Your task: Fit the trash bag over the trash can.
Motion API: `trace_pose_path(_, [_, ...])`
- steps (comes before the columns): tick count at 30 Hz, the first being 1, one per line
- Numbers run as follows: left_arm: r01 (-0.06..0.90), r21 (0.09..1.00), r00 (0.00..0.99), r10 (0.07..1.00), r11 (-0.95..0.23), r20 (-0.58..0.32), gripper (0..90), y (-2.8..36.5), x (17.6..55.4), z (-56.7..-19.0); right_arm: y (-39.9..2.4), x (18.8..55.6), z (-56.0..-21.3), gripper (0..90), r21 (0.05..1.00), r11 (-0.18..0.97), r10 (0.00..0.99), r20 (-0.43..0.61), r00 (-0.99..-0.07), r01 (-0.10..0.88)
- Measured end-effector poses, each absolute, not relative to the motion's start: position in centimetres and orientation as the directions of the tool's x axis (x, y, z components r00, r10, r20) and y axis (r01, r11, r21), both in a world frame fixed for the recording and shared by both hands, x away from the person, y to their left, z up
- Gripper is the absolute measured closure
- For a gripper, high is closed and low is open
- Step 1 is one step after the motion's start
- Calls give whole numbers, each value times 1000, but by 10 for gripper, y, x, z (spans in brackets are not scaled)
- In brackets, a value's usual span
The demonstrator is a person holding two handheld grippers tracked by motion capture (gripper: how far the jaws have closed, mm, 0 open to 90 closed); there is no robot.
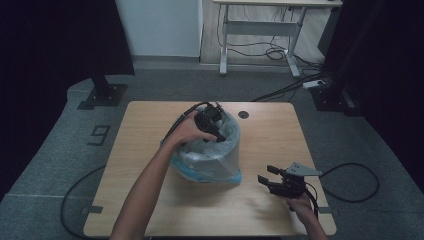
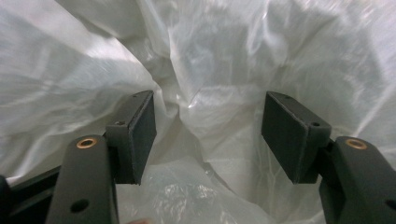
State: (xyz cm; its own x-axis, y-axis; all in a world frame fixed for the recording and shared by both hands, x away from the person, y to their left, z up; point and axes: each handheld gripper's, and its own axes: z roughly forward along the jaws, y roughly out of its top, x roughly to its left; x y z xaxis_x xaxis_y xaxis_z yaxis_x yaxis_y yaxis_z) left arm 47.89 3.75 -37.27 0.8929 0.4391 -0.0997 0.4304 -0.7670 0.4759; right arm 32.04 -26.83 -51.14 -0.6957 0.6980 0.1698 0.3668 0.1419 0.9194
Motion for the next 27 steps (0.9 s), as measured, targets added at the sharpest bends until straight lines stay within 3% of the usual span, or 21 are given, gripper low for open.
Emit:
trace_pose_path(14, [385,728,871,484,-567,-83,305,94,441,-330,-270,321,-511,353,920,139,704,168,-690,366])
trace_pose_path(27, [369,816,836,543,-445,-82,298,155,400,-331,-270,321,-513,352,917,150,709,162,-686,371])
